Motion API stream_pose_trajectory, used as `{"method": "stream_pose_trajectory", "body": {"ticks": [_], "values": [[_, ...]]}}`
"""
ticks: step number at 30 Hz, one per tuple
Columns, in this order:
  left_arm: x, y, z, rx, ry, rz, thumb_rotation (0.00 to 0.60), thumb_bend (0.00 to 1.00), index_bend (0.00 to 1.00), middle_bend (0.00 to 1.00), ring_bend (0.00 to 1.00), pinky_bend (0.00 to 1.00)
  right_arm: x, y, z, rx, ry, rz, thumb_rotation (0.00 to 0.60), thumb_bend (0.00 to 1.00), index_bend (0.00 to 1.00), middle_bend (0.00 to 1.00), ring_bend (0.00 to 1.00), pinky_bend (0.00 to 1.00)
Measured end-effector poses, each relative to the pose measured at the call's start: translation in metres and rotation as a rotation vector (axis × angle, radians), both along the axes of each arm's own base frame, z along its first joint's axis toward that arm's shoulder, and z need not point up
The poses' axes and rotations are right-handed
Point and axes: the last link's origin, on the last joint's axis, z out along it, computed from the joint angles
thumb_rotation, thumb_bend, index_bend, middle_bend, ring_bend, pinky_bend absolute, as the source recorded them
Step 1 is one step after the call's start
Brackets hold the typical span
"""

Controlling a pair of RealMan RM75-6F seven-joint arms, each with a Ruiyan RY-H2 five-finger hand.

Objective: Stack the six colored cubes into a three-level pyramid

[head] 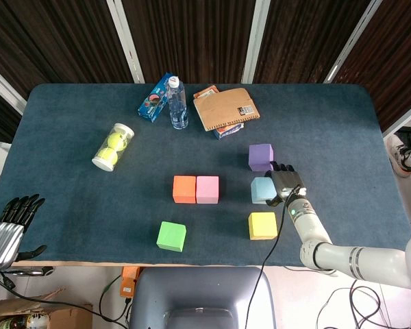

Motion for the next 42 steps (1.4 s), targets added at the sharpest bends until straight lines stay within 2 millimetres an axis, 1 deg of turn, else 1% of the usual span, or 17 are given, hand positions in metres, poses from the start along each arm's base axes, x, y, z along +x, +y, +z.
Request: {"method": "stream_pose_trajectory", "body": {"ticks": [6,9,16,21,27,35,42], "values": [[0.000,-0.002,0.001,0.002,0.001,-0.002,0.593,0.10,0.00,0.03,0.00,0.07,-0.007,0.005,0.008,-0.006,-0.004,-0.009,0.600,0.24,0.50,0.00,0.00,0.00],[0.000,-0.001,0.000,0.002,0.001,-0.001,0.594,0.10,0.00,0.03,0.00,0.07,-0.007,0.006,0.009,0.002,-0.014,-0.010,0.600,0.24,0.50,0.00,0.00,0.00],[-0.001,-0.001,0.002,0.007,-0.002,0.004,0.593,0.10,0.00,0.03,0.00,0.07,0.000,0.012,0.002,0.045,-0.033,0.011,0.600,0.24,0.50,0.00,0.00,0.00],[-0.002,-0.001,0.002,0.006,0.000,0.008,0.594,0.10,0.00,0.03,0.00,0.07,0.007,0.013,-0.004,0.057,-0.045,0.028,0.600,0.24,0.50,0.00,0.00,0.00],[-0.001,0.001,0.002,0.007,0.002,0.009,0.594,0.10,0.00,0.03,0.00,0.07,0.014,0.008,-0.014,0.068,-0.060,0.038,0.600,0.24,0.50,0.00,0.00,0.00],[-0.001,0.002,0.002,0.008,0.004,0.016,0.593,0.10,0.00,0.03,0.00,0.07,0.024,-0.005,-0.034,0.068,-0.080,0.029,0.600,0.24,0.50,0.00,0.00,0.00],[-0.003,0.002,0.004,0.012,-0.001,0.020,0.593,0.10,0.00,0.03,0.00,0.07,0.030,-0.015,-0.038,0.055,-0.090,0.001,0.600,0.24,0.49,0.00,0.00,0.00]]}}
